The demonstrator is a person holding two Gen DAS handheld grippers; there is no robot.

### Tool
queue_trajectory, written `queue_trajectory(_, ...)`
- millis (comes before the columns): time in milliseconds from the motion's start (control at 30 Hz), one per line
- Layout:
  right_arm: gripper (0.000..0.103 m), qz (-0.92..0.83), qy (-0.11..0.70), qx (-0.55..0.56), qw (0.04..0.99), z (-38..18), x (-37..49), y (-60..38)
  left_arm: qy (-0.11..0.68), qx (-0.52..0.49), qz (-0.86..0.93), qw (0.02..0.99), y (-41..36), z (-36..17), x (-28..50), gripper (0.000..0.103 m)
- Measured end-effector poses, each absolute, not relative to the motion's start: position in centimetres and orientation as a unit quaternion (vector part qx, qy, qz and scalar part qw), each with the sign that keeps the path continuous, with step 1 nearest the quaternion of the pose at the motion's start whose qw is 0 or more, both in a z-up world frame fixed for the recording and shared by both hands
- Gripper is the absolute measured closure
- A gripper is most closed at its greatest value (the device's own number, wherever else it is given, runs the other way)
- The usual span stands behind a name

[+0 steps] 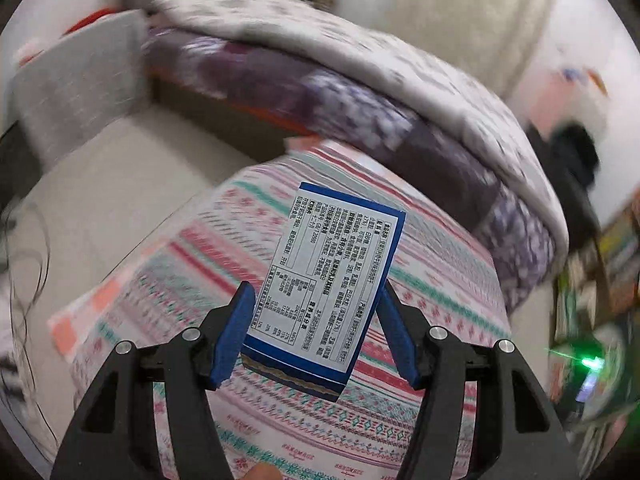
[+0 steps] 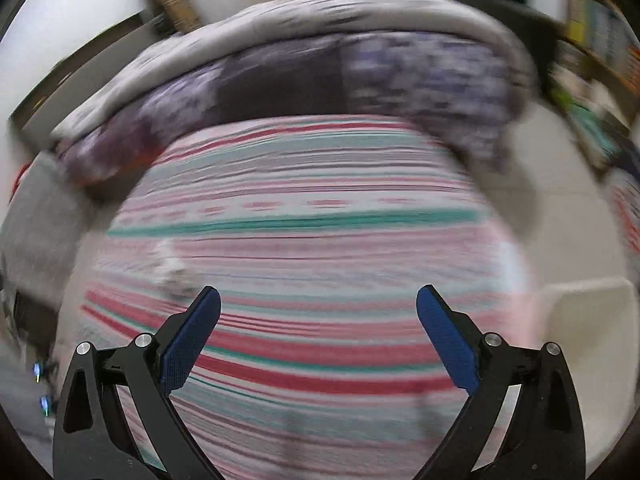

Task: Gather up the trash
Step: 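Grasp the blue-and-white box with the left tool while the right tool grasps a crumpled white tissue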

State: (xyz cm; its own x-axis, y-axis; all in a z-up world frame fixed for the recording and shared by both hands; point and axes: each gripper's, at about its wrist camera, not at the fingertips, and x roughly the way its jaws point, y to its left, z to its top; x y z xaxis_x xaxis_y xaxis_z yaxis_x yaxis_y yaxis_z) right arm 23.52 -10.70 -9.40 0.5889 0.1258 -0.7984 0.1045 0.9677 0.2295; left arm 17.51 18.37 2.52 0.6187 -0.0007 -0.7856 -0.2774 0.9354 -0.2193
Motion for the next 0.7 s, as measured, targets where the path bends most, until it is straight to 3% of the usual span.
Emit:
queue_trajectory(100, 0.009, 0.048, 0.45, 0.088, 0.887, -10.3, 25.8, -4.8, 0.405, -0.156, 0.118, 0.893, 19.3, 1.4, 15.8, 0.042)
queue_trajectory(200, 0.009, 0.074, 0.447, 0.051, 0.89, -11.4, 27.3, -0.6, 0.433, -0.189, 0.109, 0.874, 20.5, -0.1, 16.2, 0.042)
queue_trajectory(367, 0.01, 0.091, 0.456, -0.001, 0.885, -13.4, 29.3, 3.3, 0.387, -0.189, 0.112, 0.896, 21.9, 2.3, 15.8, 0.042)
queue_trajectory(400, 0.017, 0.091, 0.464, -0.007, 0.881, -13.9, 29.8, 3.7, 0.381, -0.185, 0.112, 0.899, 21.9, 2.7, 15.5, 0.042)
queue_trajectory(467, 0.04, 0.098, 0.483, -0.007, 0.87, -14.7, 30.6, 4.2, 0.374, -0.18, 0.118, 0.902, 22.1, 2.7, 15.5, 0.042)
queue_trajectory(500, 0.07, 0.102, 0.493, -0.001, 0.864, -15.0, 30.9, 4.1, 0.376, -0.178, 0.123, 0.901, 22.3, 2.6, 15.6, 0.042)
queue_trajectory(700, 0.072, 0.108, 0.463, 0.028, 0.879, -11.7, 29.6, 2.8, 0.372, -0.165, 0.15, 0.901, 22.8, 2.1, 15.9, 0.042)
